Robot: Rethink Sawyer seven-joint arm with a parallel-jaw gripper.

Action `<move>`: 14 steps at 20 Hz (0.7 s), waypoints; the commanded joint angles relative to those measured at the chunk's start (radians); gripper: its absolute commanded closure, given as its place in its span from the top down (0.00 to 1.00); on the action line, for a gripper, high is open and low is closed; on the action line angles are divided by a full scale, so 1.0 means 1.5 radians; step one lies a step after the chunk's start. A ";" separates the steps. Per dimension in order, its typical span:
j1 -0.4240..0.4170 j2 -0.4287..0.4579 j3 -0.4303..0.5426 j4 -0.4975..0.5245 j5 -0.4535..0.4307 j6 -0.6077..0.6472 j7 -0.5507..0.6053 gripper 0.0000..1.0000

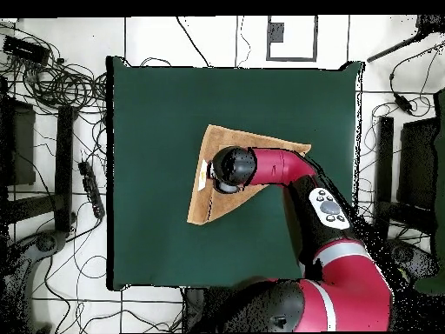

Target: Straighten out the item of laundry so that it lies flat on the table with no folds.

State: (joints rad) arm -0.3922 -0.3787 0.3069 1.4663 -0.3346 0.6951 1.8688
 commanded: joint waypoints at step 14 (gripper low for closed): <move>0.043 0.071 0.043 0.015 0.050 -0.055 0.088 1.00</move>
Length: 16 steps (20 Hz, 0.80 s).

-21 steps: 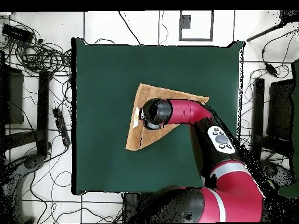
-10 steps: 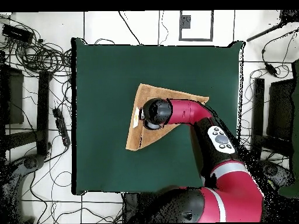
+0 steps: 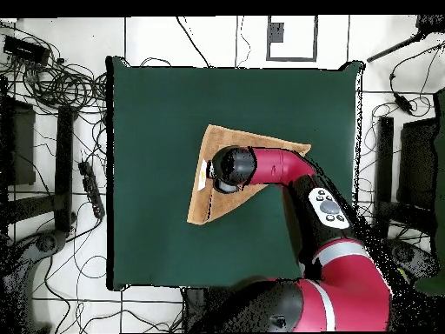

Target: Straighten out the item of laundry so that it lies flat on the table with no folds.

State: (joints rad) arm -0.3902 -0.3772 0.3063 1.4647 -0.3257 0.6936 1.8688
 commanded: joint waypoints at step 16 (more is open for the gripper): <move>0.071 0.074 0.022 -0.001 0.054 -0.056 0.122 1.00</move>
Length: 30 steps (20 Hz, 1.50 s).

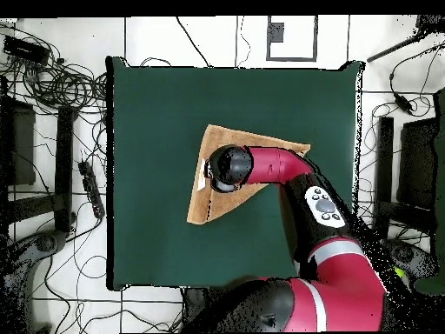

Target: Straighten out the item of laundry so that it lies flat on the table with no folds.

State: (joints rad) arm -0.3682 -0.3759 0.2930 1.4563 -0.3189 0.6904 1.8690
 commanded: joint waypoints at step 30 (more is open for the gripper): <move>0.070 0.069 -0.003 0.011 0.054 -0.047 0.088 1.00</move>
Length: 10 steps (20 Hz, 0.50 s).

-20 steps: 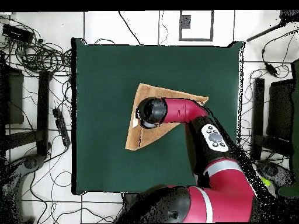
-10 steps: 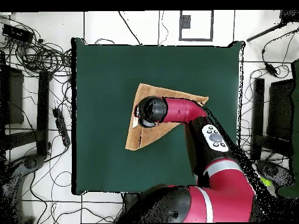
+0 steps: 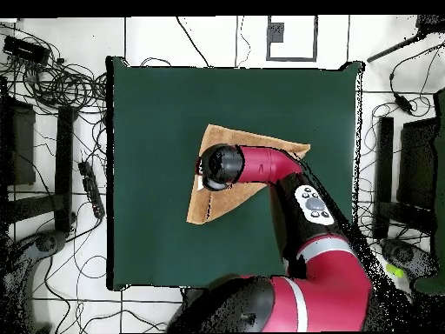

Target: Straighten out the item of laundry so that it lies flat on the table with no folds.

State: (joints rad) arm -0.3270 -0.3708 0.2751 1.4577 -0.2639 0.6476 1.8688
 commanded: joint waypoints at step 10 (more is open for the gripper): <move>0.054 0.067 -0.007 0.003 0.015 -0.016 0.080 1.00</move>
State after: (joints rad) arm -0.2907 -0.3706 0.2487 1.4512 -0.2637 0.6474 1.8688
